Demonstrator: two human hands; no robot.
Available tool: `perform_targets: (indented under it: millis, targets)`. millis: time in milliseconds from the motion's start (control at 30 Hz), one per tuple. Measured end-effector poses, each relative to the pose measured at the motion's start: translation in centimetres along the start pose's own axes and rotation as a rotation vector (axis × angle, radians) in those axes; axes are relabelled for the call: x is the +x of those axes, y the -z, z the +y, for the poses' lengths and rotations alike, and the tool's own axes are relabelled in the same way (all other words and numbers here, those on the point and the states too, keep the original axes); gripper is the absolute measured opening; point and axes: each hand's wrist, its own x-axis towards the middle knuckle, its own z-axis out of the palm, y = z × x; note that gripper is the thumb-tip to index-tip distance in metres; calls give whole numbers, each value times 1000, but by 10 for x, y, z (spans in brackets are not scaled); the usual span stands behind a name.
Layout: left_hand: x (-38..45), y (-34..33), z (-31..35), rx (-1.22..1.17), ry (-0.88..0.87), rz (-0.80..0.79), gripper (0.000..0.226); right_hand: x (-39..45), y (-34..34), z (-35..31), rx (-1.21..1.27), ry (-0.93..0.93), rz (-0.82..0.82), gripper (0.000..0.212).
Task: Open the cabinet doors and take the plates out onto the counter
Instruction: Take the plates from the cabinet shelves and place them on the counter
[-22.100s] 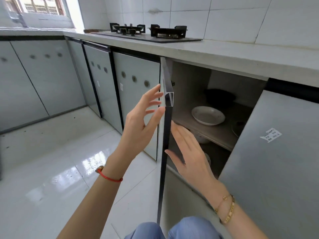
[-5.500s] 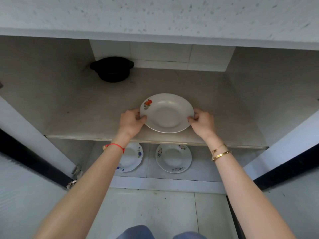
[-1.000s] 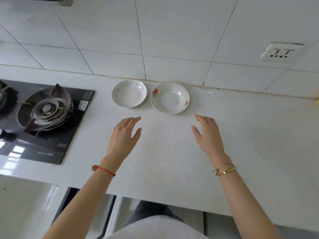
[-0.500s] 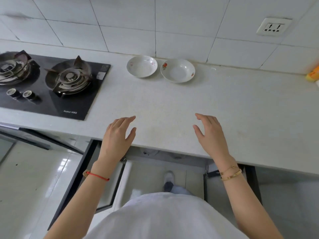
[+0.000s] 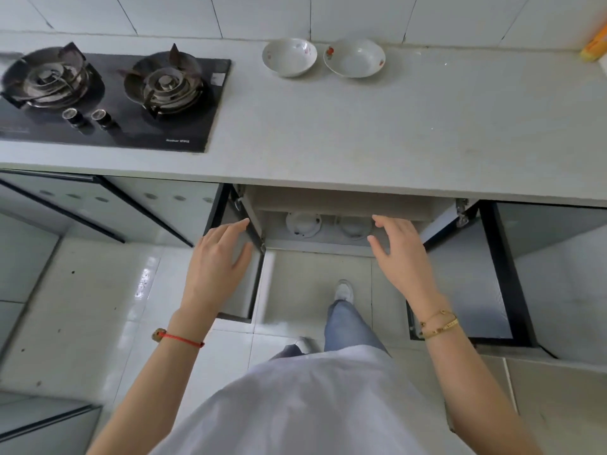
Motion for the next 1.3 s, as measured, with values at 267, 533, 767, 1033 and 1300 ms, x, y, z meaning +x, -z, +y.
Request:
perform_targets:
  millis: [267,533,767,1033,1300]
  targets:
    - [-55,10,-10,-14,50,-26,37,-52,-9,-17,-12,-21,-26,37]
    - [-64,1,3,-54,62,-19,36,-69,-8,-11,5,-58,-45,38]
    - [-56,-11,17,-43,78,-8,35,-64,-4,4,-1,-51,-64,38]
    - [-42,-40,30,-47,123,16,34,-38,-17,34,14,-54,-69,37]
    - [1,-120,-1,-44,265,-16,35,17,-86,87,5,-113,-178,37]
